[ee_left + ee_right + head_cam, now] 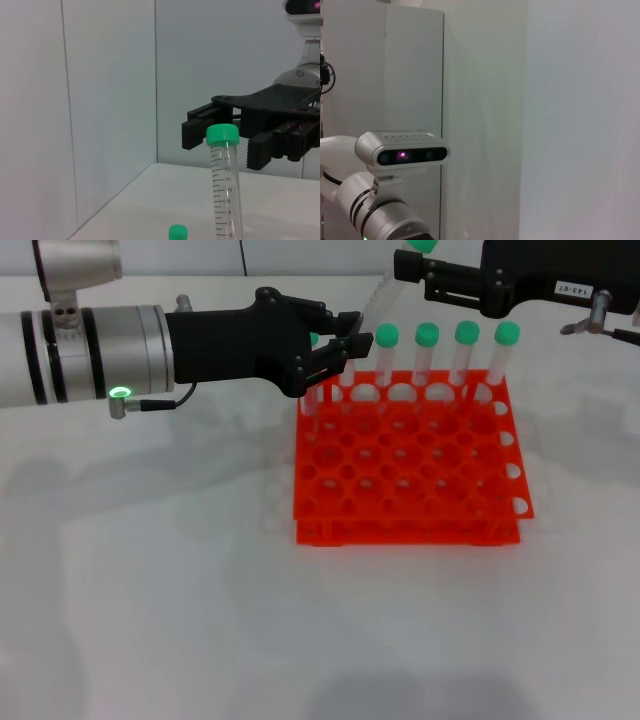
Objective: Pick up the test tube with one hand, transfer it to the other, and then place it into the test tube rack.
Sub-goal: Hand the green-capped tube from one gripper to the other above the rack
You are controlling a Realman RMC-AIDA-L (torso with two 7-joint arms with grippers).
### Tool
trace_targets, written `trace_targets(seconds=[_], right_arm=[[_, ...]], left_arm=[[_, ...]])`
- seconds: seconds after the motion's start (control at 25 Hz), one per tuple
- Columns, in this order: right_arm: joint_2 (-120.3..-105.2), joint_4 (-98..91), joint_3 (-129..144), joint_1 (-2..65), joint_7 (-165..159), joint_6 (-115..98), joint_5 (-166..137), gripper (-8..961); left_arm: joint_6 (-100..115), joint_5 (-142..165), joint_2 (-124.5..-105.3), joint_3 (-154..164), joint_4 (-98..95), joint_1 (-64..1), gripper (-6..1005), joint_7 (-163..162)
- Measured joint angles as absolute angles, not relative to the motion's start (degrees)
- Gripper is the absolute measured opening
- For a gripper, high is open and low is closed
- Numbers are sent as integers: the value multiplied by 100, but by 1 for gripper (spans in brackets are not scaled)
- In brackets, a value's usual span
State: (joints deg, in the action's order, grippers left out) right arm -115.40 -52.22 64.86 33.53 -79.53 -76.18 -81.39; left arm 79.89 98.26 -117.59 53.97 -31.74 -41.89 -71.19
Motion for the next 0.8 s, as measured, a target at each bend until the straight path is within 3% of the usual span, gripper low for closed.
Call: trace_targets(seconds=[0.36, 0.6, 0.8], right_arm=[[-11540, -5229, 6513, 3350, -7958, -7621, -8139, 572], [-11539, -5231, 6522, 3354, -7961, -7626, -8139, 575], [-11539, -5226, 6530, 3365, -7963, -7629, -8139, 507]], left_arm=[[7989, 9826, -11759, 5396, -3173, -4181, 309, -7101], [7989, 9824, -11768, 5396, -3173, -4188, 311, -7084], [7989, 9819, -11778, 5397, -3173, -4193, 313, -7084]])
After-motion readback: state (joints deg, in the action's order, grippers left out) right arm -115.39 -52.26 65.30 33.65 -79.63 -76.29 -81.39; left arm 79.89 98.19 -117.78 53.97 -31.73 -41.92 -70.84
